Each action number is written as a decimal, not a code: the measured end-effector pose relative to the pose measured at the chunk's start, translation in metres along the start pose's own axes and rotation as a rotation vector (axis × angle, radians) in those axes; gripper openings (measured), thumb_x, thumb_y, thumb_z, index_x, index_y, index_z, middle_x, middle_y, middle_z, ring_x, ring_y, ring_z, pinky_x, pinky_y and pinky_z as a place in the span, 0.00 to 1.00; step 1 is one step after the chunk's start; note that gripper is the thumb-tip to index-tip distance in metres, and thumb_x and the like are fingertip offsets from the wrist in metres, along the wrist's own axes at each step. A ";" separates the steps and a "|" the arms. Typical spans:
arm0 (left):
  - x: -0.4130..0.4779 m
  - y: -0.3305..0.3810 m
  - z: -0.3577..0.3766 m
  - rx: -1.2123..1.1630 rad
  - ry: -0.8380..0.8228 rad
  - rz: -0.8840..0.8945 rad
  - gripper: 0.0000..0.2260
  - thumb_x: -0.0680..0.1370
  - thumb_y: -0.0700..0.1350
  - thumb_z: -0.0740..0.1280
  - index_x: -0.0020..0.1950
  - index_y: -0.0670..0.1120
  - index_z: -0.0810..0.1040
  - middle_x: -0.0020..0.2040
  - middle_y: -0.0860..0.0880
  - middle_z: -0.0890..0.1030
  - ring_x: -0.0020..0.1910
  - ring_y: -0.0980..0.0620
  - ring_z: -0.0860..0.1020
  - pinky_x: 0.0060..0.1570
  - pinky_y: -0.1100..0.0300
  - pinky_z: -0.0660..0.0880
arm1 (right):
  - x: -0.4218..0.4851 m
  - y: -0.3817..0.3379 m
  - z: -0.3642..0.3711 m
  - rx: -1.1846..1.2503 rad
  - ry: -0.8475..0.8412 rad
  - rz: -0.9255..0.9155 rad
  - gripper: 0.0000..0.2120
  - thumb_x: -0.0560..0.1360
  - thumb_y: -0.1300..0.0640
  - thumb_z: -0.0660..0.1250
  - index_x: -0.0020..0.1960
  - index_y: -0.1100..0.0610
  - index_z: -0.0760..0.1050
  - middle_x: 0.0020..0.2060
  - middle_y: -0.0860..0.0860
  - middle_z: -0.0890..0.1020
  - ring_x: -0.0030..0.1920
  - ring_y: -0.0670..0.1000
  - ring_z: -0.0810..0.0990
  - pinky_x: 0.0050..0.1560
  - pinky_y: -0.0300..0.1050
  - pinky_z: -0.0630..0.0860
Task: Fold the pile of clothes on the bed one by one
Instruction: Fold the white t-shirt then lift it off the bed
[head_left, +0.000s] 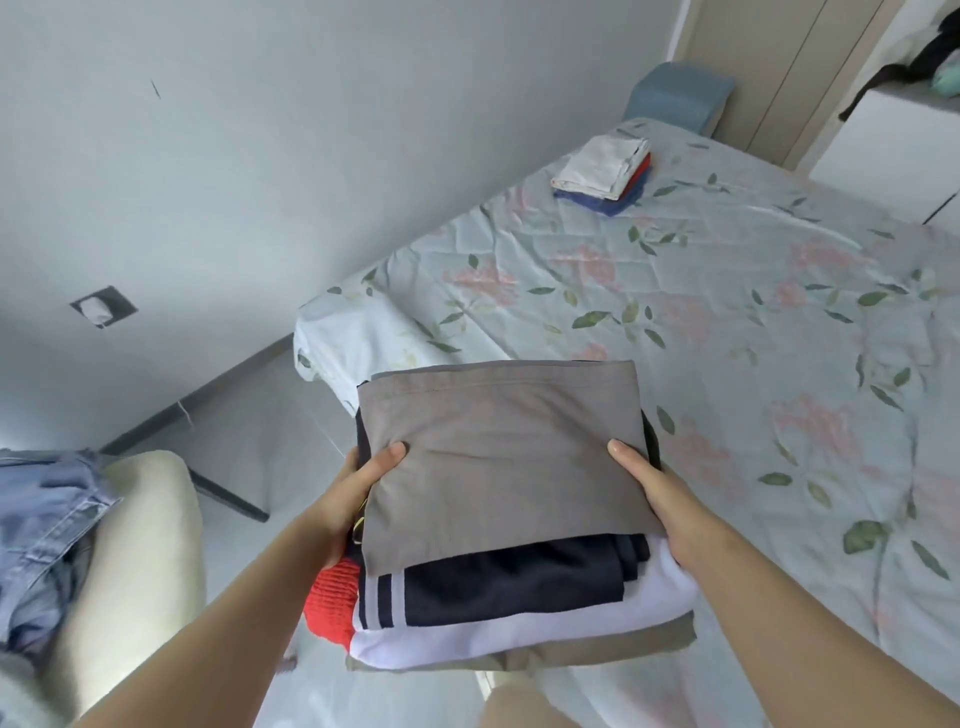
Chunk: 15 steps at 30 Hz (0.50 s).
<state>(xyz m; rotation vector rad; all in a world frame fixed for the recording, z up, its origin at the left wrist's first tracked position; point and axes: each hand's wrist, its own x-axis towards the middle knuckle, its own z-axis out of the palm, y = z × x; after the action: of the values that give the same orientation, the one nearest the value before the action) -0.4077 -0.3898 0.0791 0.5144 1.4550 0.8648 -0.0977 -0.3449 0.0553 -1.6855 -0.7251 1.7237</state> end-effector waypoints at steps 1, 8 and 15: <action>0.016 0.010 -0.005 -0.007 0.010 0.010 0.39 0.62 0.60 0.68 0.71 0.53 0.63 0.53 0.51 0.78 0.48 0.52 0.78 0.38 0.58 0.74 | 0.018 -0.010 0.008 -0.003 -0.006 0.000 0.30 0.68 0.42 0.72 0.65 0.53 0.72 0.54 0.52 0.82 0.53 0.54 0.81 0.49 0.47 0.76; 0.125 0.103 -0.029 -0.053 0.073 0.042 0.35 0.69 0.59 0.70 0.72 0.55 0.62 0.53 0.53 0.77 0.48 0.53 0.78 0.38 0.58 0.73 | 0.125 -0.109 0.070 -0.035 -0.060 -0.018 0.29 0.70 0.41 0.71 0.66 0.53 0.71 0.55 0.51 0.81 0.54 0.52 0.80 0.49 0.45 0.75; 0.225 0.196 -0.034 -0.023 -0.013 0.100 0.35 0.63 0.60 0.69 0.68 0.54 0.66 0.56 0.50 0.80 0.50 0.51 0.81 0.41 0.58 0.77 | 0.206 -0.207 0.105 -0.038 -0.033 -0.075 0.27 0.69 0.42 0.72 0.64 0.52 0.73 0.54 0.51 0.82 0.54 0.53 0.81 0.52 0.46 0.77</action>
<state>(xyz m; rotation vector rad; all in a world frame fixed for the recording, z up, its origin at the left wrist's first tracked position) -0.5002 -0.1046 0.0830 0.5790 1.4157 0.9546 -0.1915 -0.0498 0.0779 -1.6373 -0.8301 1.6990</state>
